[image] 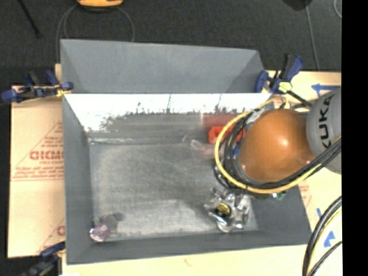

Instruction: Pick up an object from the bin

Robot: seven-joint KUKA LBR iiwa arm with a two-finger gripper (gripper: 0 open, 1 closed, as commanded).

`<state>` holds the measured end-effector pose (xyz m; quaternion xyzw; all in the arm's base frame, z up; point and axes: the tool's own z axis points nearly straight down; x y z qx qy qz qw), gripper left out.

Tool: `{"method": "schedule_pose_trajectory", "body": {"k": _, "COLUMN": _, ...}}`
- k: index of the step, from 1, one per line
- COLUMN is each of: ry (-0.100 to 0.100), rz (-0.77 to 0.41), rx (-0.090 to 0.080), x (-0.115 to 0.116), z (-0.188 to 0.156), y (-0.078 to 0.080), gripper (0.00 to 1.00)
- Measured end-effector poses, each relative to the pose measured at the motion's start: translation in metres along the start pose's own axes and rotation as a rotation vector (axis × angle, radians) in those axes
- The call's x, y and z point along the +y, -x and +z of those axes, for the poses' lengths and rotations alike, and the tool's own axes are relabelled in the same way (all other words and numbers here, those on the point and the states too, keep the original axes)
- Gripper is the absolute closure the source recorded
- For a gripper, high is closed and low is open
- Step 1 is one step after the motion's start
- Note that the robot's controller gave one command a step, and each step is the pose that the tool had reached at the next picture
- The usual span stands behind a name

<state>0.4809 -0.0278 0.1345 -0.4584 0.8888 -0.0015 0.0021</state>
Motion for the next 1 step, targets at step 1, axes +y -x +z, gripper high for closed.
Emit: {"method": "schedule_pose_trajectory", "body": {"k": 1, "ry": -0.005, "rz": -0.015, "rx": -0.003, "x": -0.0186, "z": -0.0908, "y": -0.0054, "gripper": 1.00}}
